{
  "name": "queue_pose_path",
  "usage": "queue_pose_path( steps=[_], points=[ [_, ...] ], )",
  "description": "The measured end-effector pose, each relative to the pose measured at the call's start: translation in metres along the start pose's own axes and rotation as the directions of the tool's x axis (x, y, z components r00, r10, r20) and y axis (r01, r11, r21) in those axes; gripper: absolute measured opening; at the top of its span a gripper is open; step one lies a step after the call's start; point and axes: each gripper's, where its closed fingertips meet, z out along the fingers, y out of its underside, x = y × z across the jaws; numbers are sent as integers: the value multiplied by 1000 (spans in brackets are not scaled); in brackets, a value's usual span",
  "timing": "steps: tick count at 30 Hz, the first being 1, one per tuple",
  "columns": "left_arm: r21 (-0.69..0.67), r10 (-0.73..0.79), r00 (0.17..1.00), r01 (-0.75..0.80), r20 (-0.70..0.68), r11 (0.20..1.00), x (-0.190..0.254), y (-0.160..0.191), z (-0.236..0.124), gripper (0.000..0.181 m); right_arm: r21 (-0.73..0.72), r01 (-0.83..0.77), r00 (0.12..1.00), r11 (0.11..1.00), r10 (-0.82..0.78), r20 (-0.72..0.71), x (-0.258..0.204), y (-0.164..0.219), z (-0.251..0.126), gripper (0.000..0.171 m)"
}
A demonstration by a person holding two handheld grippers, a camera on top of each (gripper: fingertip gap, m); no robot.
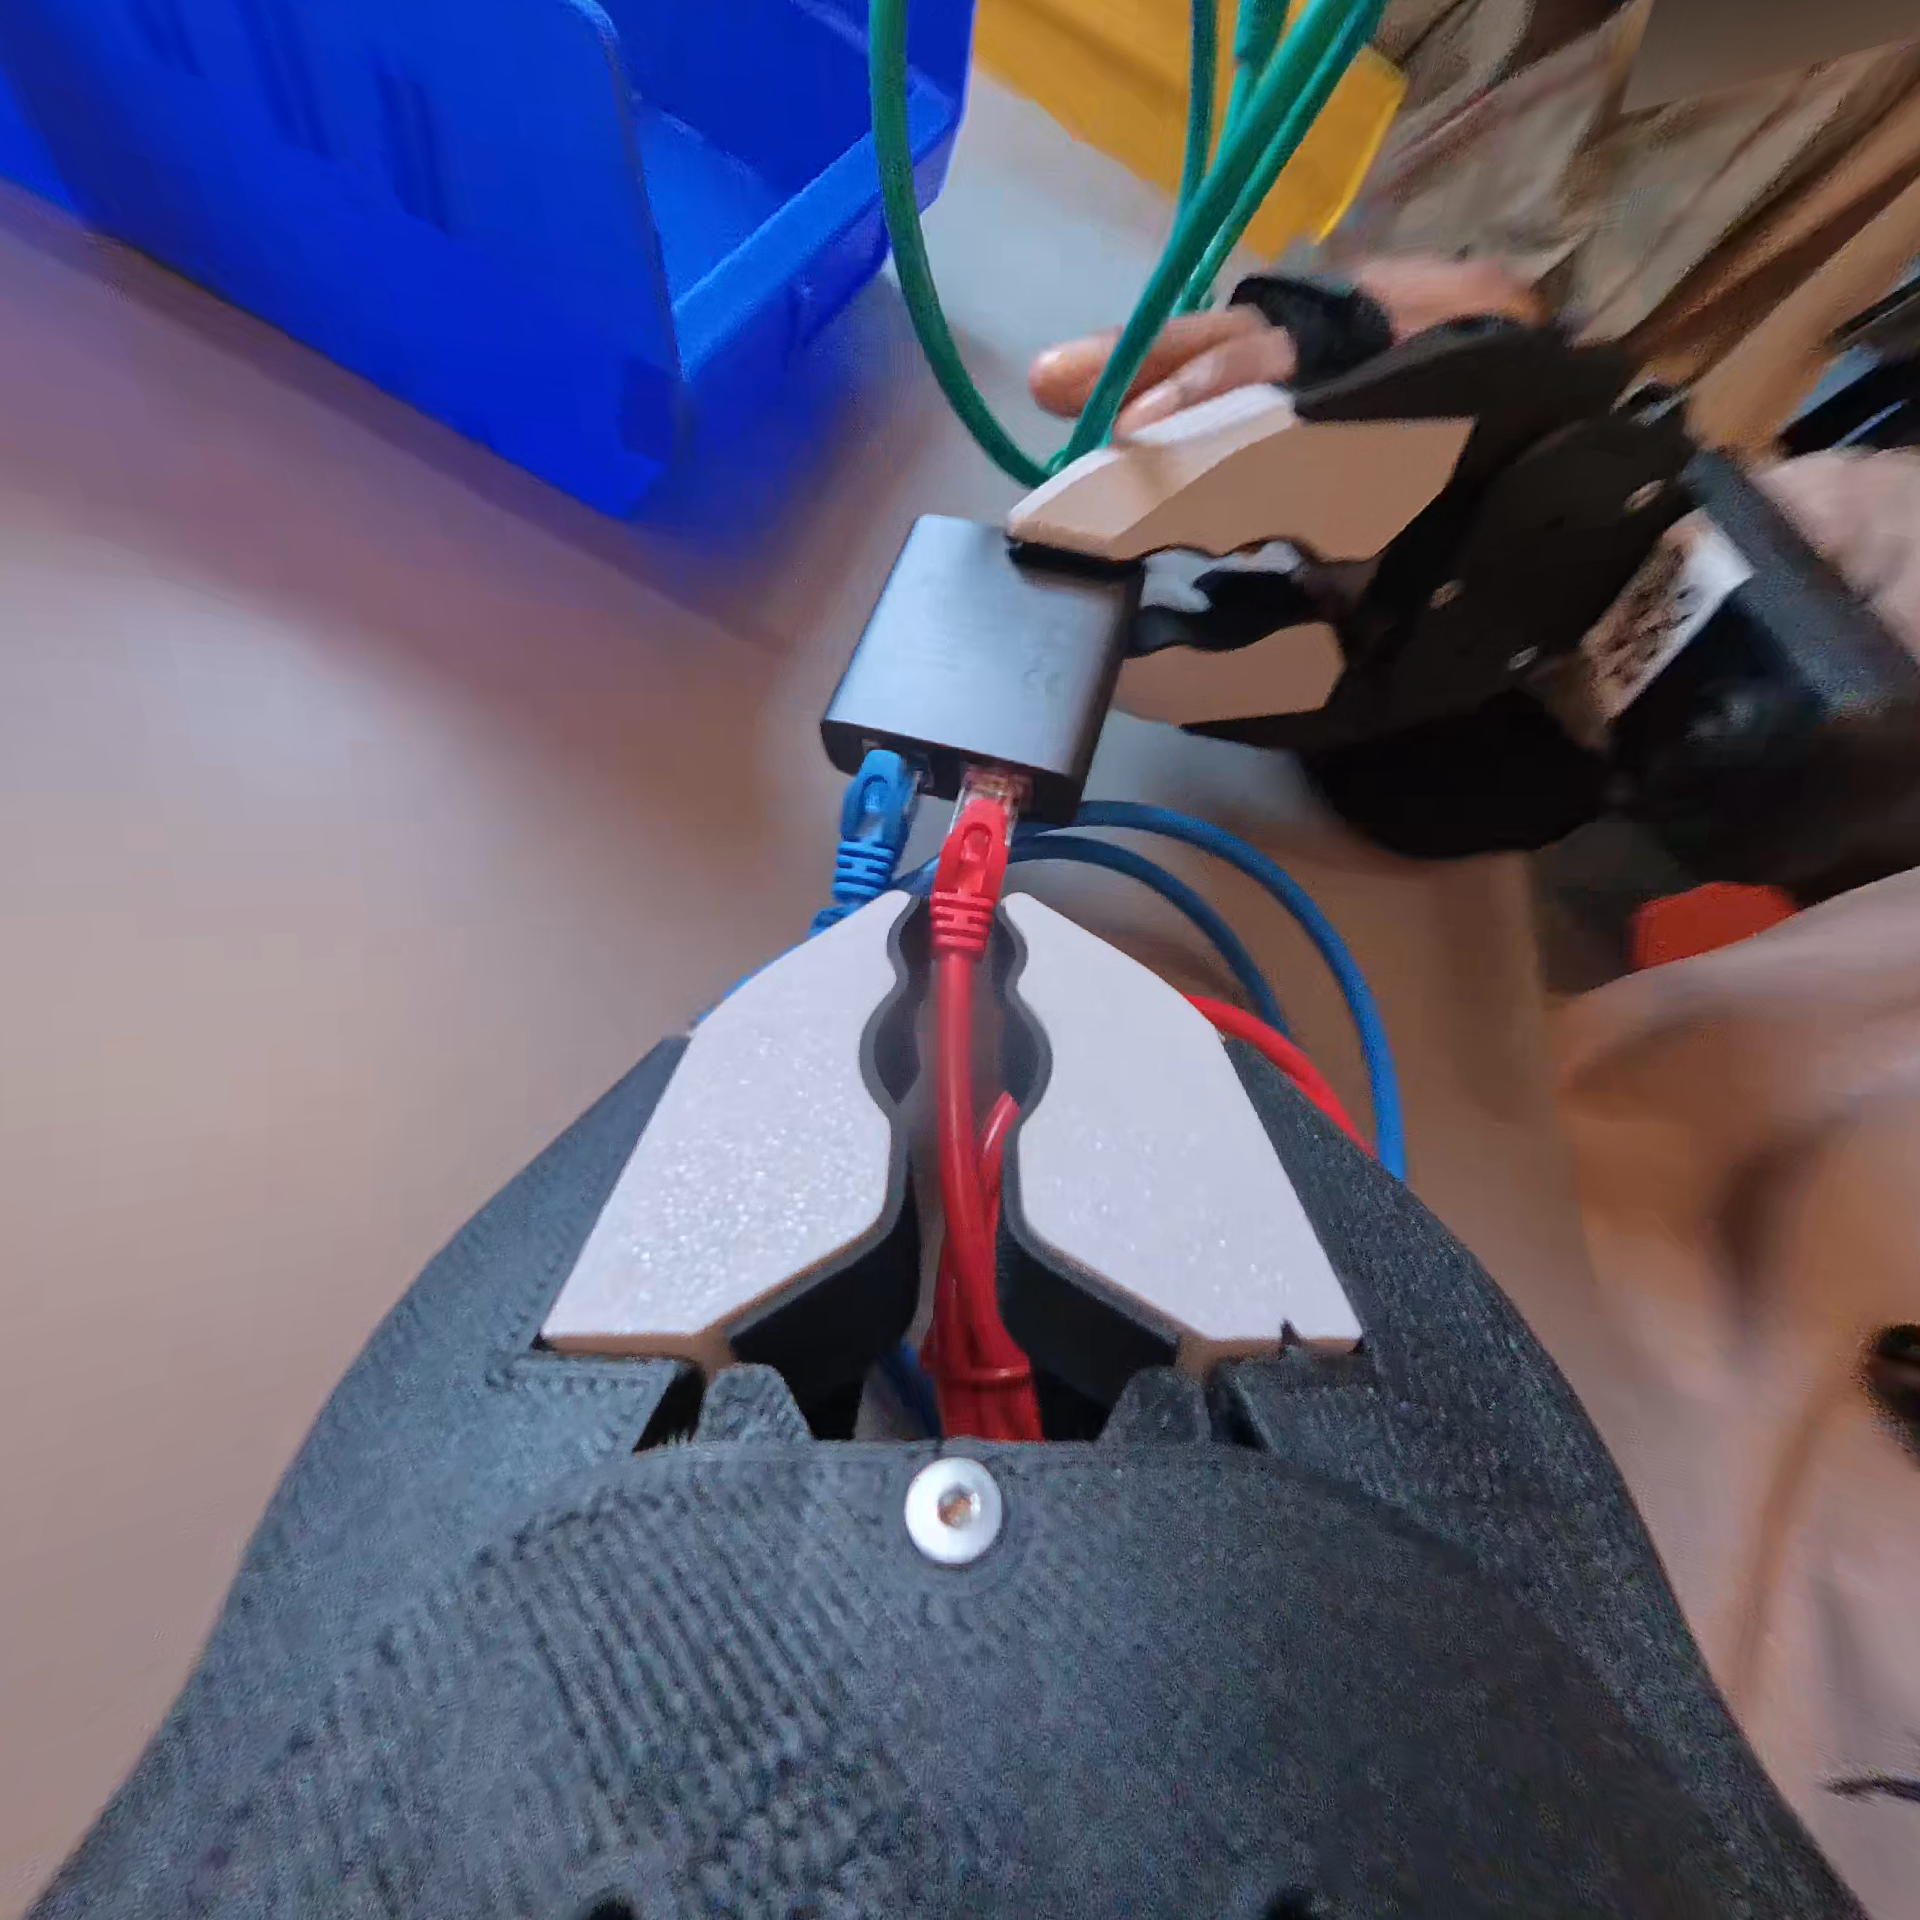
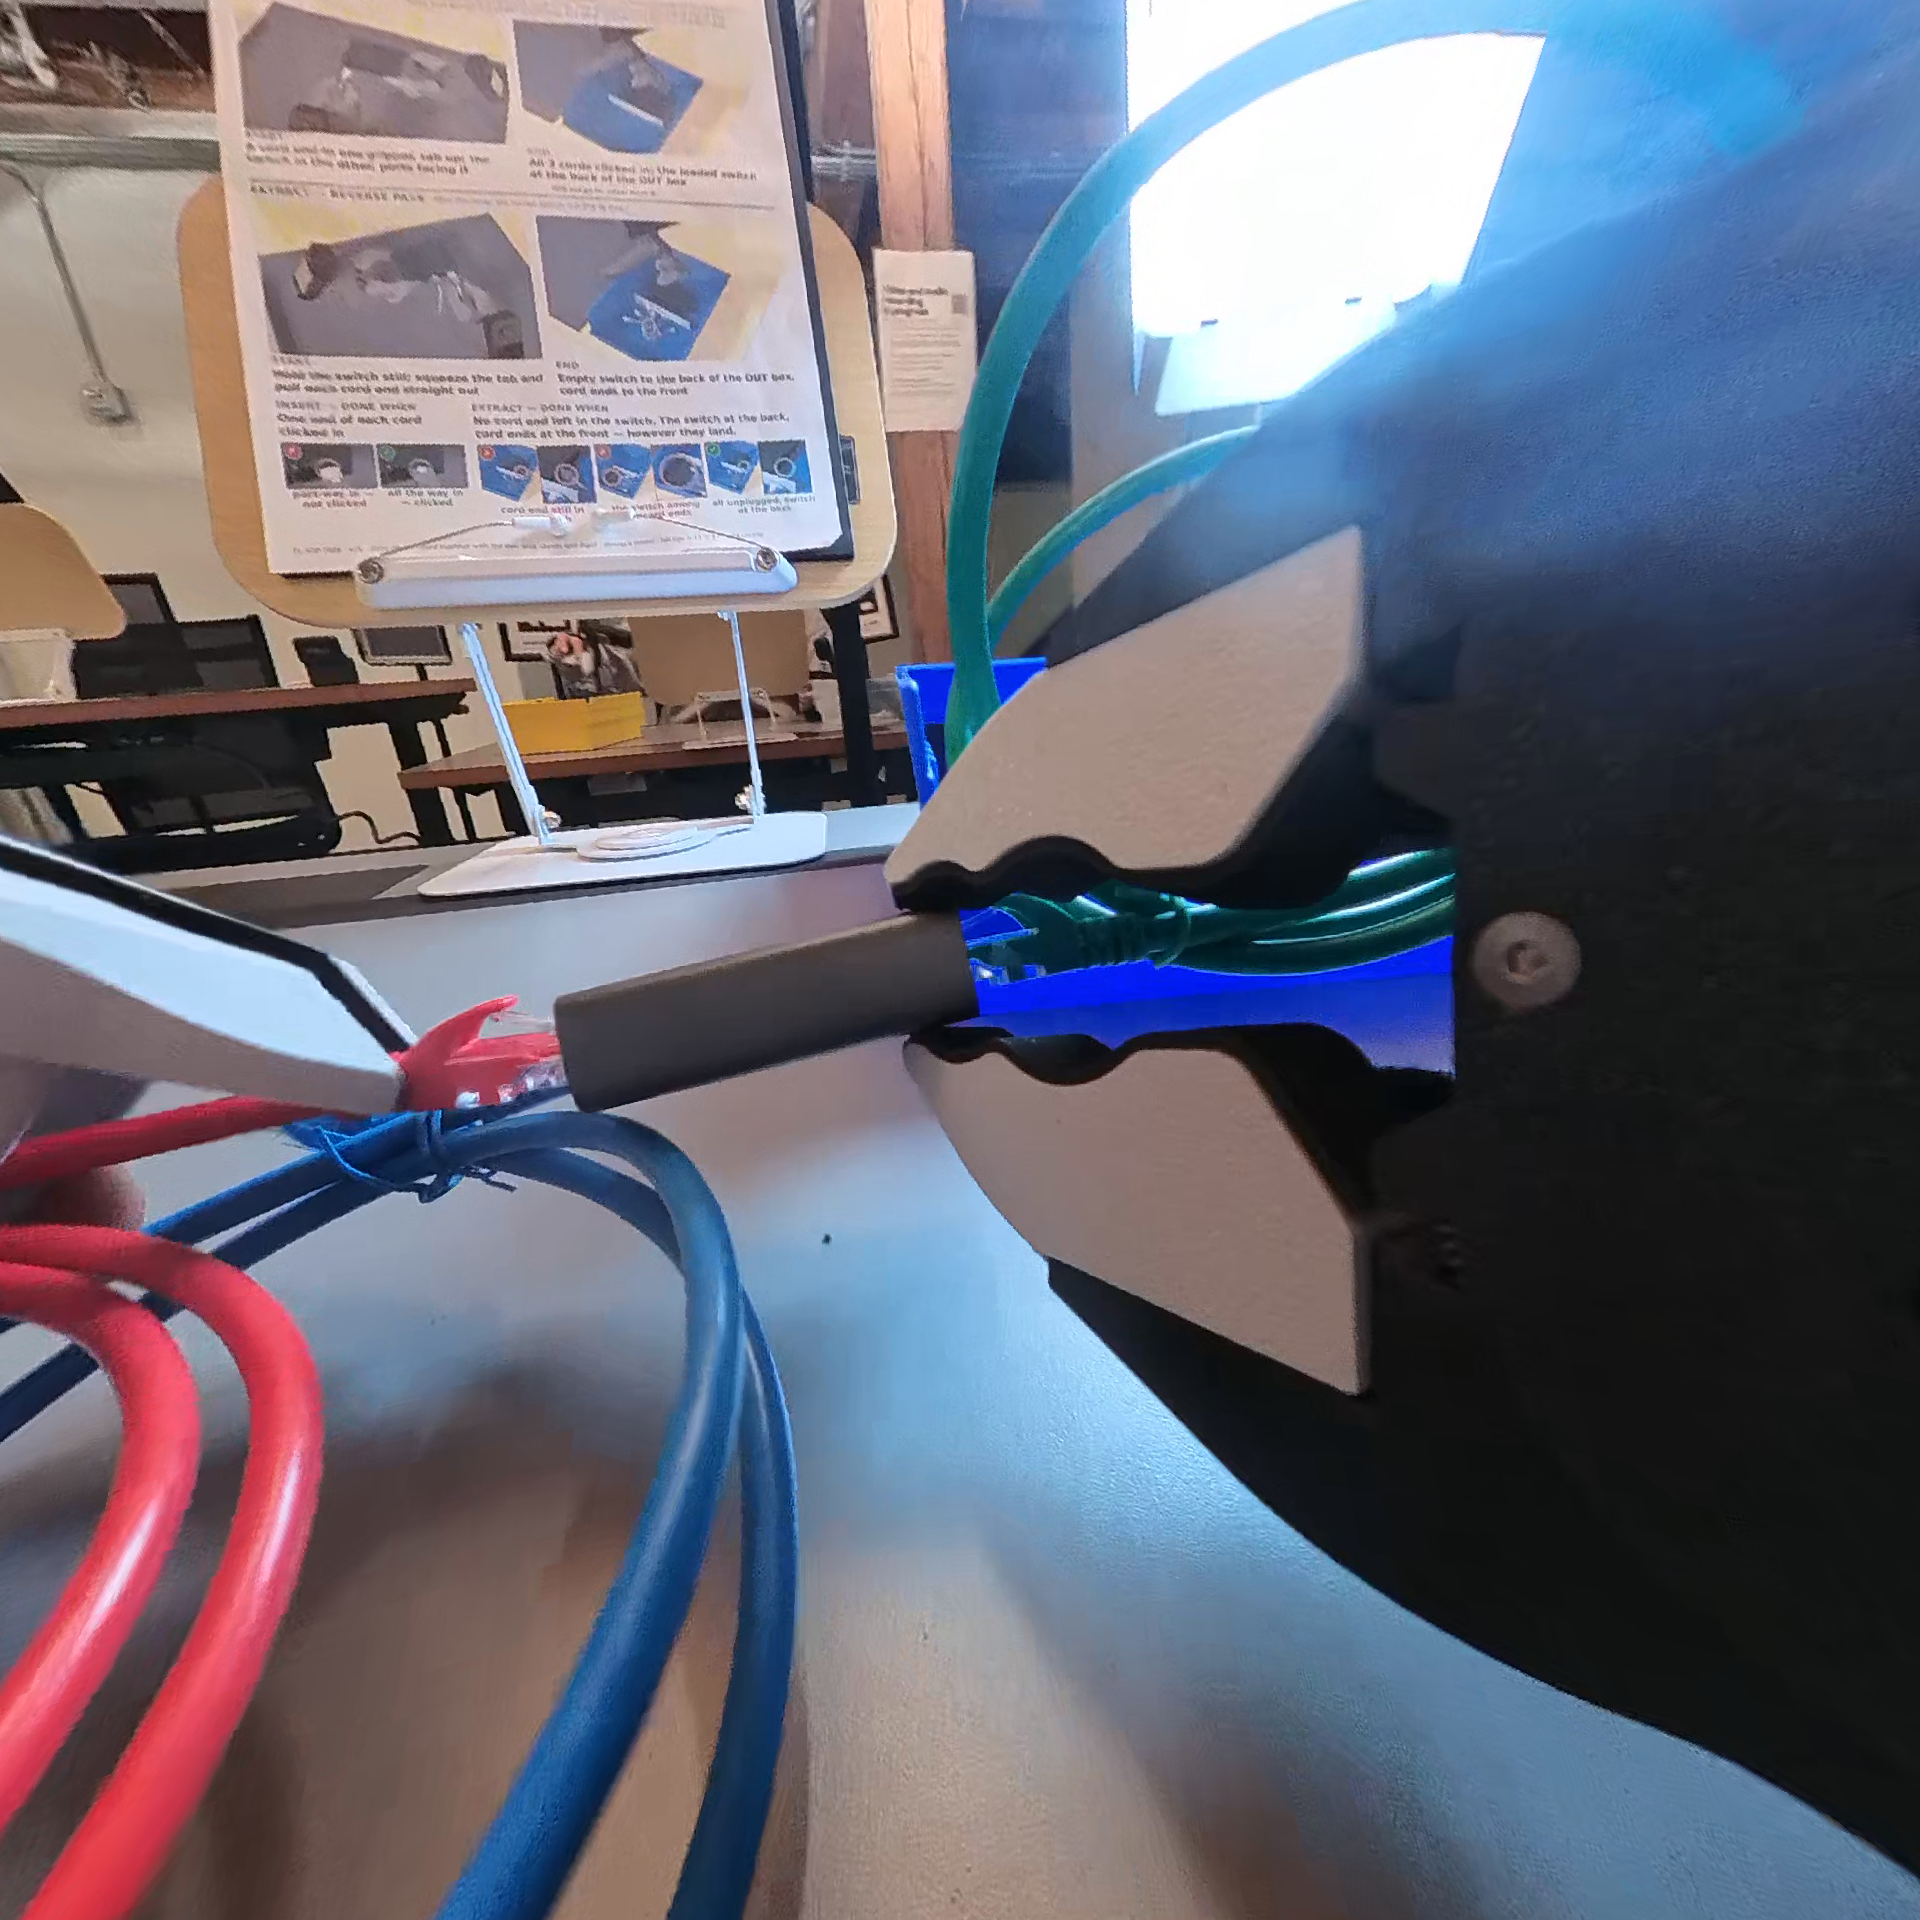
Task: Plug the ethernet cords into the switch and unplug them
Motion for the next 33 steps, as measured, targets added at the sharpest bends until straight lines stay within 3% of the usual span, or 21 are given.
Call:
queue_pose_path(
  steps=[1,3,6,12,16,22,25,28,33],
  points=[
    [25,-66,996,67,-56,997,3,-2,-1,11,15,2,1000,1000,-2,-7,1,-2,-1,22],
    [46,-151,981,158,-126,986,7,-4,-1,11,36,-20,1000,999,21,-11,4,-7,-2,22],
    [43,-166,978,173,-127,984,10,-5,1,11,53,-9,1000,999,10,-21,5,-6,-5,22],
    [-28,-72,990,70,-118,997,12,8,5,10,174,52,996,983,-63,62,-13,-16,-13,20],
    [-18,-50,993,48,-111,999,13,6,3,11,159,53,997,986,-61,45,-11,-14,-10,21],
    [66,120,992,-118,-32,991,12,-10,-15,16,120,24,1000,992,-26,13,3,-19,-6,21],
    [158,202,979,-206,40,966,16,-29,-40,22,101,14,1000,995,-16,19,2,-9,-9,21],
    [229,249,947,-293,202,928,6,-39,-72,24,92,-49,999,995,48,11,11,-2,-11,22],
    [304,170,890,-316,422,899,-24,-17,-115,20,47,-182,983,982,183,-7,39,11,-17,22]
  ],
)
